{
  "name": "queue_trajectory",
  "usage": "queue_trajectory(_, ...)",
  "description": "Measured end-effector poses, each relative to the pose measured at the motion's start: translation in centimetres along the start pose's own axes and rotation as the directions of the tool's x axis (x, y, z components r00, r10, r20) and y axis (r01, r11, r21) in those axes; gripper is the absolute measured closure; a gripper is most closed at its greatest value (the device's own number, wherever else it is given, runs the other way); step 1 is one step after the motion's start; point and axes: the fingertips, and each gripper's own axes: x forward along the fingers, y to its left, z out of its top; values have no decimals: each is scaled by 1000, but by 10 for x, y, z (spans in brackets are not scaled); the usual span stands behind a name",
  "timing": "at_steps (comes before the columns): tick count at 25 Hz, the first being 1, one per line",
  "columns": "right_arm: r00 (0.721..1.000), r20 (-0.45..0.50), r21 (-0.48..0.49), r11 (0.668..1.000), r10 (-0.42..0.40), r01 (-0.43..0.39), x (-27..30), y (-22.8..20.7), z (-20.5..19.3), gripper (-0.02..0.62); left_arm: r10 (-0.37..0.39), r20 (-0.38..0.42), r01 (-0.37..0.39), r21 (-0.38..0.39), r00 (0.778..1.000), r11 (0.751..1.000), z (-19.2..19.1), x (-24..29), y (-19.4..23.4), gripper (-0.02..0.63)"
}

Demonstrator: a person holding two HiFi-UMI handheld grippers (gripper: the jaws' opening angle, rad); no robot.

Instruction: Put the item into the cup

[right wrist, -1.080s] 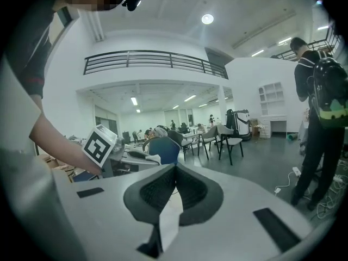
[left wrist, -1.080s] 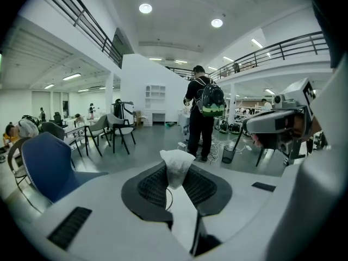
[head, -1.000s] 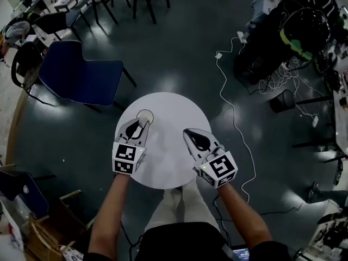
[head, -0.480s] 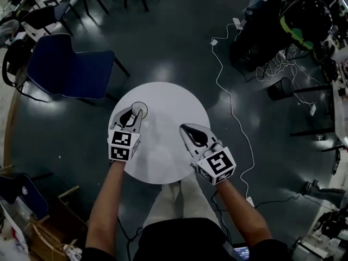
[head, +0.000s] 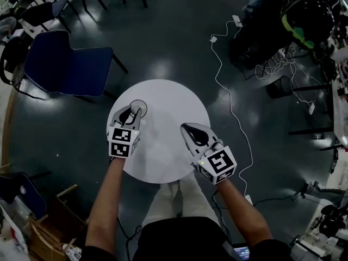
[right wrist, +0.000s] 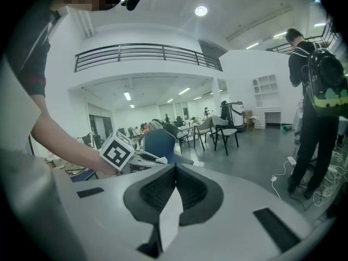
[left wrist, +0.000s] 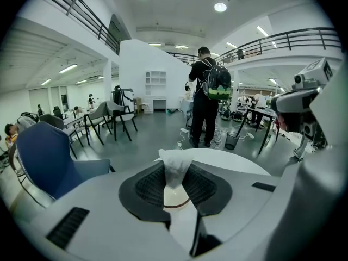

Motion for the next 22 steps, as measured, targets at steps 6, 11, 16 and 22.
queue_trajectory(6,1000,-4,1,1000,0,0,1,-4,0,579,6,-8,-6,-31,1000,1000,-1,8,1,465)
queue_trajectory(11,1000,-7,4,1000,-6,6,2,-6,4,580,0,-23,0,-31,1000,1000,-2,8,3,465)
queue_trajectory(16,1000,-6,5,1000,-4,4,3,-7,0,580,11,-28,-12,-42,1000,999,-8,11,7,429)
queue_trajectory(22,1000,-13,6,1000,2,-2,6,-7,-1,580,31,-25,-32,-68,999,997,-7,9,15,422)
